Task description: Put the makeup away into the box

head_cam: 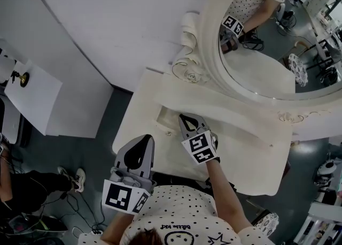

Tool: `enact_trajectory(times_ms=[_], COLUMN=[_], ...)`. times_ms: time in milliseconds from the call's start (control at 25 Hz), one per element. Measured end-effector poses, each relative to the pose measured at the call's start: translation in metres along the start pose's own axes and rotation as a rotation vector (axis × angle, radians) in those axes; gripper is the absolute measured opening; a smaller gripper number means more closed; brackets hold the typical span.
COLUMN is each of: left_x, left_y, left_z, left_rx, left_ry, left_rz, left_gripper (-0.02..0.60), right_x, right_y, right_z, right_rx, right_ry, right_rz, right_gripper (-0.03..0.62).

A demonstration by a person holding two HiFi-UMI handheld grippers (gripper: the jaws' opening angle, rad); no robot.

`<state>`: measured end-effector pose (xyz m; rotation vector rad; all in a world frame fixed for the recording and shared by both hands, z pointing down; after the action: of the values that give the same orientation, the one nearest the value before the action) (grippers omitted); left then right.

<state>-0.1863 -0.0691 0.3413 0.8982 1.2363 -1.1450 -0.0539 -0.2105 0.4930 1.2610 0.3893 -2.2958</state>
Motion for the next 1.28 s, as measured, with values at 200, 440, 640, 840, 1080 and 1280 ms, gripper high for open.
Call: enact_trajectory(times_ms=[200, 440, 640, 840, 1080, 1280], left_x=[0.000, 0.001, 0.005, 0.012, 0.015, 0.015], left_y=[0.003, 0.009, 0.019, 0.030, 0.048, 0.061], left_z=[-0.002, -0.005, -0.007, -0.006, -0.003, -0.001], left_rx=[-0.008, -0.039, -0.078, -0.142, -0.224, -0.275], left_ry=[0.008, 0.016, 0.033, 0.062, 0.078, 0.084], left_rz=[0.000, 0.004, 0.011, 0.023, 0.035, 0.040], left_gripper=[0.005, 0.005, 0.005, 0.005, 0.005, 0.005], right_x=[0.009, 0.032, 0.057, 0.077, 0.062, 0.049], right_y=[0.003, 0.005, 0.005, 0.004, 0.003, -0.005], right_z=[-0.021, -0.074, -0.131, -0.197, -0.264, -0.292], right_rx=[-0.050, -0.133, -0.199, -0.303, -0.454, -0.526], right_ry=[0.062, 0.209, 0.363, 0.490, 0.497, 0.516], right_rz=[0.034, 0.110, 0.094, 0.107, 0.119, 0.168], right_gripper=[0.005, 0.005, 0.006, 0.006, 0.005, 0.005])
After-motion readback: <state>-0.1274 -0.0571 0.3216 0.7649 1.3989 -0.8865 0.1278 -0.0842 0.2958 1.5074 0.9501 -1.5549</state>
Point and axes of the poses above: the fingertips, and each gripper's own axes: z forward along the fingers, y to its right, x out of its top, the point moved 8 cm from there along -z, backward along the fingers, and after that the axes turned 7 degrees about z, right-handed, at the moved point
